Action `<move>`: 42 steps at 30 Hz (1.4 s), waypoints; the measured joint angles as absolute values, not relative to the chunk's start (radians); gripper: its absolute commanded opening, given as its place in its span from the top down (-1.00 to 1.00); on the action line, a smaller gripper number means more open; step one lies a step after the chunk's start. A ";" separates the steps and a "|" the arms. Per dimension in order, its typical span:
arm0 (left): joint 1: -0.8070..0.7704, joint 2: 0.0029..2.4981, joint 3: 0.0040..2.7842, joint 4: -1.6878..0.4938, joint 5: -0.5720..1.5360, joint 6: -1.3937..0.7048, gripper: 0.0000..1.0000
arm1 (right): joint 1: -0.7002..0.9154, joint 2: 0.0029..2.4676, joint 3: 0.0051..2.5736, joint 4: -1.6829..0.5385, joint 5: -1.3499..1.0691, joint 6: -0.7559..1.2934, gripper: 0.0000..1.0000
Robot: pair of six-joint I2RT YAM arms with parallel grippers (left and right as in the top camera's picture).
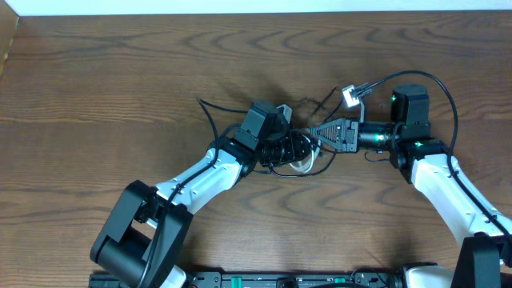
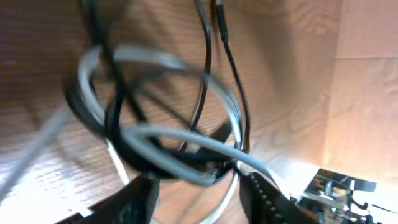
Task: Untangle cables
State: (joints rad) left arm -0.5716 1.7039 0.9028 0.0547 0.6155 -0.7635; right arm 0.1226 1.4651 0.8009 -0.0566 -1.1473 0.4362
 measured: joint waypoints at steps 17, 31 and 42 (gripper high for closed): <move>-0.558 1.704 0.903 0.079 0.638 -0.762 0.35 | 0.123 1.465 0.801 -0.079 -1.148 0.436 0.98; -0.558 1.704 0.903 0.076 0.604 -0.762 0.86 | 0.123 1.465 0.801 -0.059 -1.217 0.447 0.98; -0.520 1.704 0.903 -0.153 0.555 -0.686 0.86 | 0.106 1.465 0.802 -0.209 -1.078 0.456 0.98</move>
